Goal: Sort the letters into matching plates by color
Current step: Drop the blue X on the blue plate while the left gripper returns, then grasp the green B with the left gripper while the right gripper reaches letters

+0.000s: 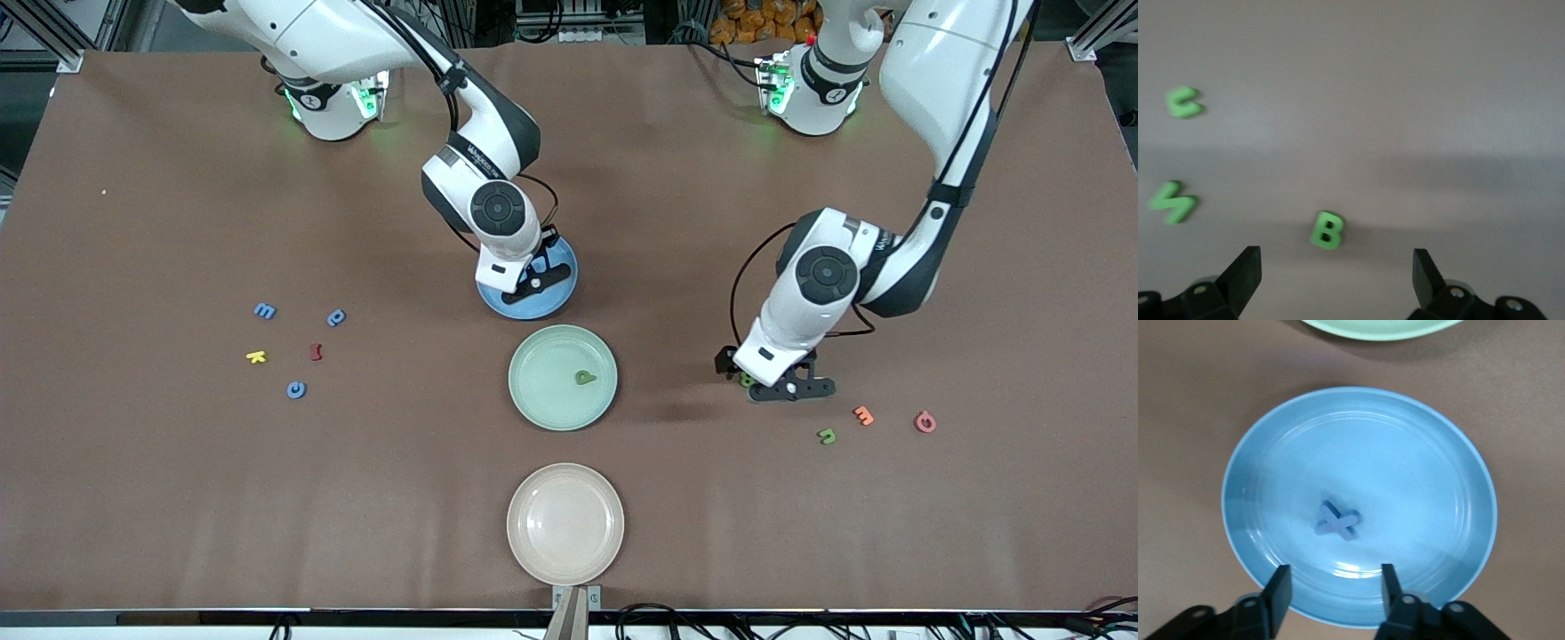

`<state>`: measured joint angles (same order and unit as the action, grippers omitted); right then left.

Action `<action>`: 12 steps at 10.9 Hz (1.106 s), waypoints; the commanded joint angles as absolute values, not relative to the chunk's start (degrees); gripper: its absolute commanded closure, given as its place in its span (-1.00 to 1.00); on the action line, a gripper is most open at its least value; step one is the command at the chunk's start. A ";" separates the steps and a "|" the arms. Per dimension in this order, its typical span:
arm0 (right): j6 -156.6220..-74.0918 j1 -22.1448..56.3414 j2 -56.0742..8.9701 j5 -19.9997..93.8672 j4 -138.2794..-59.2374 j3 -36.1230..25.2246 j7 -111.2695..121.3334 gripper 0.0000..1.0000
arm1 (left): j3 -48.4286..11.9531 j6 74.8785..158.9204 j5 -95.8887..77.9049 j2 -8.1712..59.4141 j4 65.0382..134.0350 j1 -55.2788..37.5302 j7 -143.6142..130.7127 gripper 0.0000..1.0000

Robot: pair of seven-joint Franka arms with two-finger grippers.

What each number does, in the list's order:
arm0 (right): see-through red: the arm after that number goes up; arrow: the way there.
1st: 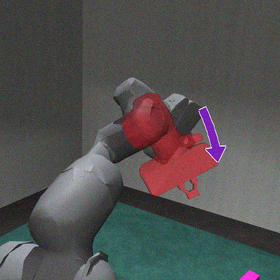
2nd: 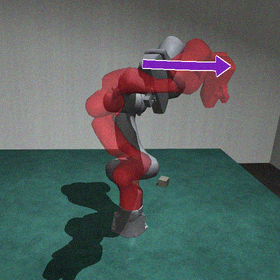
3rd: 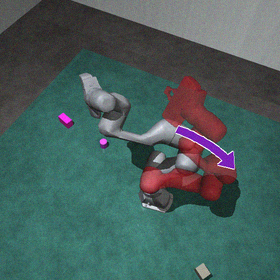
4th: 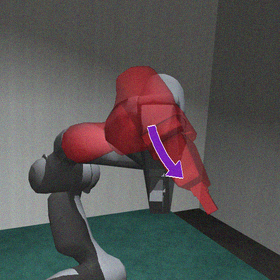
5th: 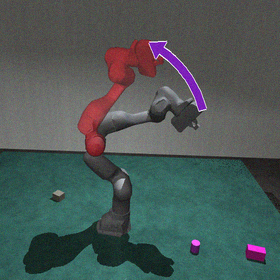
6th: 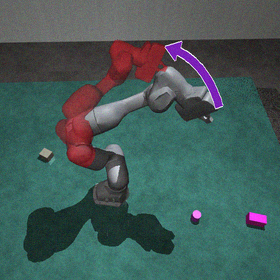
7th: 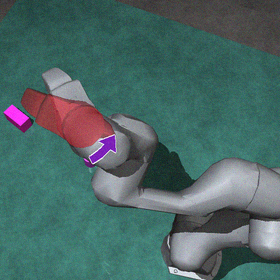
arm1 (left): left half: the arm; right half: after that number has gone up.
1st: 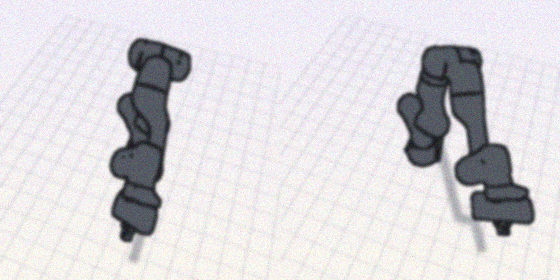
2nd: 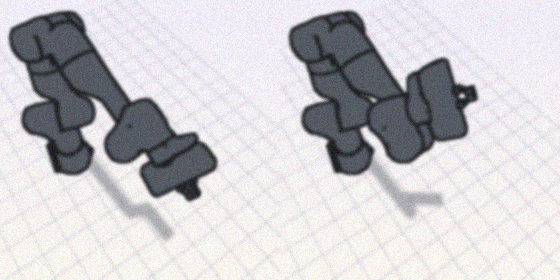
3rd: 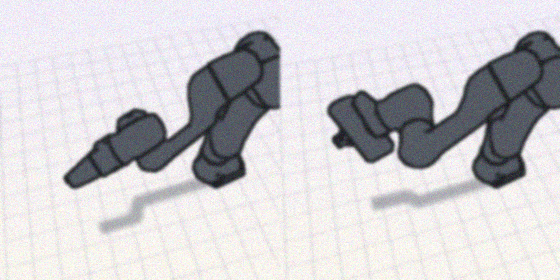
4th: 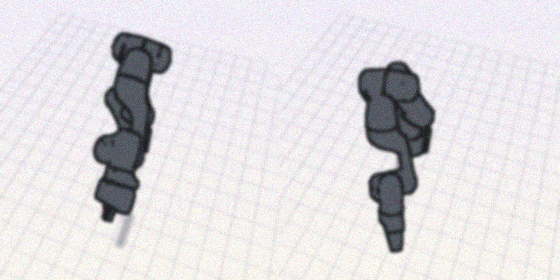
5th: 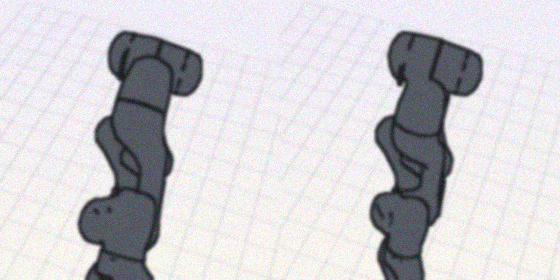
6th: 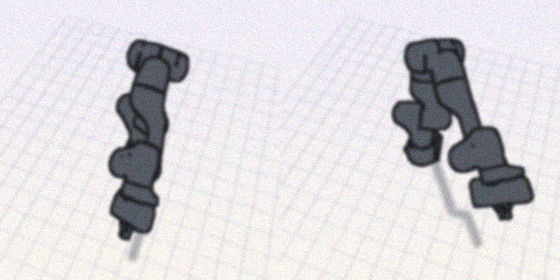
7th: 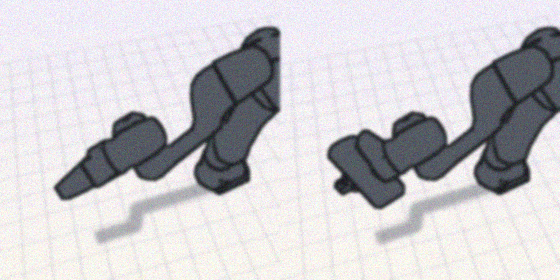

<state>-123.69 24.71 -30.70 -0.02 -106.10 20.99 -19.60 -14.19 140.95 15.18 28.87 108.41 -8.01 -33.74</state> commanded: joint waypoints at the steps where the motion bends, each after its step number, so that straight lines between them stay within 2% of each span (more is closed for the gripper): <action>1: -123.49 22.42 -28.31 -1.05 -107.49 20.57 -20.83 -1.00 | -14.41 147.83 15.56 28.73 114.17 -6.68 -21.23 -1.00; 4: -115.07 14.80 -26.72 -1.05 -102.41 18.55 -20.22 -1.00 | -14.50 147.92 15.38 32.41 114.00 -6.85 -19.43 -1.00; 6: -114.52 8.47 -26.89 -1.49 -101.60 18.37 -20.30 -1.00 | -14.50 148.18 15.29 34.53 113.03 -6.24 -18.99 -1.00; 9: -114.78 2.92 -27.68 -7.82 -101.69 14.86 -20.30 -1.00 | -14.41 148.27 15.47 36.47 111.09 -5.63 -18.03 -1.00; 10: -115.31 1.16 -28.99 -8.00 -101.43 13.72 -19.87 -1.00 | -14.33 148.27 15.38 36.56 111.01 -5.63 -17.23 -0.93; 11: -116.01 0.88 -31.27 -7.91 -99.86 12.32 -19.43 -1.00 | -14.33 148.27 15.21 37.08 110.66 -5.63 -17.31 -0.07; 12: -116.19 0.53 -33.03 -8.00 -97.84 10.74 -19.42 -1.00 | -14.33 148.27 15.12 37.18 110.22 -5.63 -18.10 0.99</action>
<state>-115.56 1.49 -28.85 -6.90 -101.50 12.59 -19.18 -14.09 148.06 15.24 35.79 111.85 -6.08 -18.93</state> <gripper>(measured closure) 0.000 0.035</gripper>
